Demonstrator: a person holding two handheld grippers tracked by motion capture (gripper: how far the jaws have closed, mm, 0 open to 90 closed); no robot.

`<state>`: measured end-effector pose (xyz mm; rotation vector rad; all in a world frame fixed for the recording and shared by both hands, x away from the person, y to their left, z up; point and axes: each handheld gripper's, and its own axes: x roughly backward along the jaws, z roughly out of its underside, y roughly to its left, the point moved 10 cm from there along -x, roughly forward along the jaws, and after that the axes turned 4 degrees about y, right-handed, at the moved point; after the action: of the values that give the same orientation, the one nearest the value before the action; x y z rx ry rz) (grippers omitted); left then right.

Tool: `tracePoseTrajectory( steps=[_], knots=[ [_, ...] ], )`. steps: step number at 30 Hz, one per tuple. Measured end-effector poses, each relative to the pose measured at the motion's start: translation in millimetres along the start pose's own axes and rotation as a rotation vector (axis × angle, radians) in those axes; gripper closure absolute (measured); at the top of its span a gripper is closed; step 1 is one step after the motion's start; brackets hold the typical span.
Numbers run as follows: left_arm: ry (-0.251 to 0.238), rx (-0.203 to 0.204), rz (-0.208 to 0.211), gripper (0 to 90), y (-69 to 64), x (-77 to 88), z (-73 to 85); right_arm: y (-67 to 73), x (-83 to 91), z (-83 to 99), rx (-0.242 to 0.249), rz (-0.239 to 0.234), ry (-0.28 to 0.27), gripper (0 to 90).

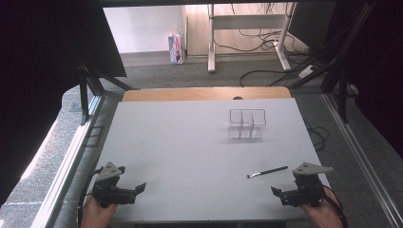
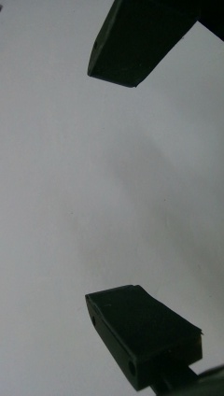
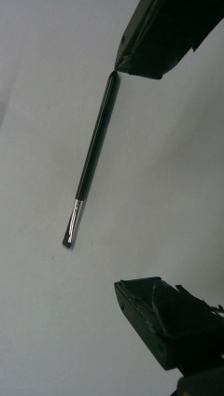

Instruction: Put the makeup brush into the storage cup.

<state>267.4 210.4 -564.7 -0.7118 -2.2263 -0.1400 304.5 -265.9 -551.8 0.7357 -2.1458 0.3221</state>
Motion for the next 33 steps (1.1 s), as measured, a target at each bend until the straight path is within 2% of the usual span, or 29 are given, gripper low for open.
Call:
tracePoseTrajectory(
  steps=[5, 11, 18, 23, 27, 30, 33],
  knots=[
    [0.003, 0.001, -0.002, 0.0, 0.7, 0.0, 0.5, 1.5, -1.5, 1.1, 0.011, -0.007, 0.016, 0.0],
    [0.021, 0.01, -0.002, 0.0, 1.3, -0.8, 2.8, 5.2, -6.5, 5.6, 0.009, -0.065, 0.047, 0.0],
    [0.025, 0.016, -0.004, 0.0, 1.3, -0.7, 3.1, 1.2, -5.4, 6.2, 0.015, -0.047, 0.07, 0.0],
    [0.027, 0.016, -0.008, 0.0, 1.2, -0.2, 3.0, -3.0, -4.5, 5.4, 0.027, -0.039, 0.113, 0.1],
    [0.027, 0.016, -0.009, 0.0, 0.8, -0.1, 2.7, -6.5, -6.7, 5.4, 0.051, -0.023, 0.175, 0.1],
    [0.032, 0.013, -0.008, 0.0, 0.4, -0.8, 3.1, -7.1, -4.9, 3.4, 0.038, -0.043, 0.207, 0.1],
    [0.035, 0.01, -0.008, 0.0, 0.0, -1.1, 3.2, -9.6, -3.5, 2.6, 0.044, -0.038, 0.228, 0.0]
  ],
)
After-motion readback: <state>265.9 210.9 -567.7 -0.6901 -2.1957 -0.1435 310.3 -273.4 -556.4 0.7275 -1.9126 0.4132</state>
